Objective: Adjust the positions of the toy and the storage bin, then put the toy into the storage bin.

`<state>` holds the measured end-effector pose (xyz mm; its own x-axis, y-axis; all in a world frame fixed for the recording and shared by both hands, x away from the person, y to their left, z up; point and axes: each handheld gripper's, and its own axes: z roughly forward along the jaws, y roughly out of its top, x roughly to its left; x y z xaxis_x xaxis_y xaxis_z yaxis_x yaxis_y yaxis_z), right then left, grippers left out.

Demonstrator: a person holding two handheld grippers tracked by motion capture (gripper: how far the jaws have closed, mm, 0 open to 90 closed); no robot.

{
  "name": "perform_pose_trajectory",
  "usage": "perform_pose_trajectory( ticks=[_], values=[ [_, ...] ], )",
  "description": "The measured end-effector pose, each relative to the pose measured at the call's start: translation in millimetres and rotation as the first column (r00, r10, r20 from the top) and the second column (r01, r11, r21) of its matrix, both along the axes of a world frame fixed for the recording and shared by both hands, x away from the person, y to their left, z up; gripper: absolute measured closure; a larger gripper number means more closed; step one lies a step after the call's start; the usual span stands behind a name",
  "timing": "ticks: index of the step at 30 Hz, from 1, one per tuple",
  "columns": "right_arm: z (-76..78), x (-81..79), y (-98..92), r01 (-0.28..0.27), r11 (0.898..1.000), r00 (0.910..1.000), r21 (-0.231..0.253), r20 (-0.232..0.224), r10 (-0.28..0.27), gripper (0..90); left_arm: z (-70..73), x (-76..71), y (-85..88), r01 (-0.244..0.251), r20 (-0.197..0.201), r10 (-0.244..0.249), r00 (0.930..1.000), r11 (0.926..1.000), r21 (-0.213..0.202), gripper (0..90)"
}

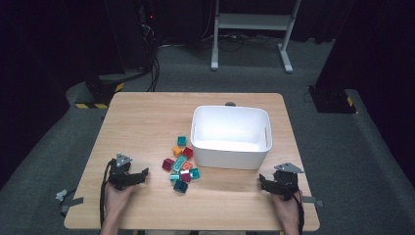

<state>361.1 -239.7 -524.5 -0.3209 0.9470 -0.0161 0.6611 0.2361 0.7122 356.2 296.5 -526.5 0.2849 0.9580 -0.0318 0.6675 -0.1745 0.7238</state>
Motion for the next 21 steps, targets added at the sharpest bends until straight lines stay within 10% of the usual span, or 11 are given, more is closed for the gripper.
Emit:
perform_pose_trajectory(
  ticks=[16, 21],
  values=[
    [0.2, 0.5, 0.6, 0.000, 1.000, 1.0000, 0.001, -0.001, 0.000, 17.5, 13.4, 6.0, 2.5, 0.060, 0.013, -0.059, 0.9982, 0.9943, -0.088, 20.3],
    [0.2, 0.1, 0.8, -0.002, 1.000, 1.0000, 0.003, 0.001, 0.002, 18.7, 15.8, 9.8, -4.1, 0.069, 0.013, -0.068, 0.9976, 0.9965, -0.049, 21.0]
  ],
)
